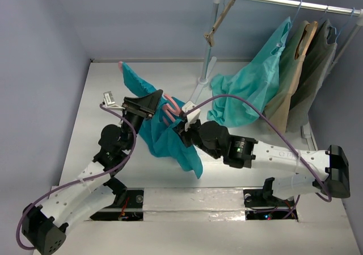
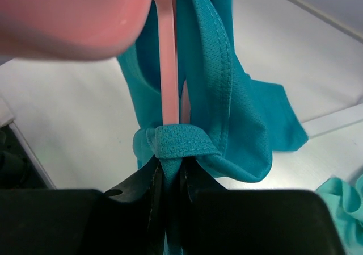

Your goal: Place the t-shirt on the hanger

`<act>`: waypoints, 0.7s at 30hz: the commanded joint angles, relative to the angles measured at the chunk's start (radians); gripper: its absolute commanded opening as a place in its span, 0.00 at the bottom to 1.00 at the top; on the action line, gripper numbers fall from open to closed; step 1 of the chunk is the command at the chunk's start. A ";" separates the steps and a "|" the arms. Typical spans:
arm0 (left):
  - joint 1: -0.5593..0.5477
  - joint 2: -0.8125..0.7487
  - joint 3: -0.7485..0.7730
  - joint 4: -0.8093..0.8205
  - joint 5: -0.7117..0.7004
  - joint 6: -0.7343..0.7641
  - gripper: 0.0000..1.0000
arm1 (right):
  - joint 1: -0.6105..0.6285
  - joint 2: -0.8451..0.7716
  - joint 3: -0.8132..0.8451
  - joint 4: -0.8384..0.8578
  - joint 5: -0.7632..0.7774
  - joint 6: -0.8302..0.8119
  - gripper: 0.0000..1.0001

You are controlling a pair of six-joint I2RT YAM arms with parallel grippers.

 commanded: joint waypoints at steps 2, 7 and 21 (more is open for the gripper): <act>-0.006 -0.016 0.164 -0.200 -0.104 0.200 0.66 | -0.005 -0.083 -0.033 -0.024 -0.040 0.073 0.00; -0.006 0.020 0.253 -0.300 -0.195 0.315 0.77 | -0.005 -0.222 -0.082 -0.143 -0.091 0.143 0.00; 0.003 0.178 0.364 -0.342 -0.253 0.425 0.50 | -0.005 -0.350 -0.167 -0.216 -0.088 0.177 0.00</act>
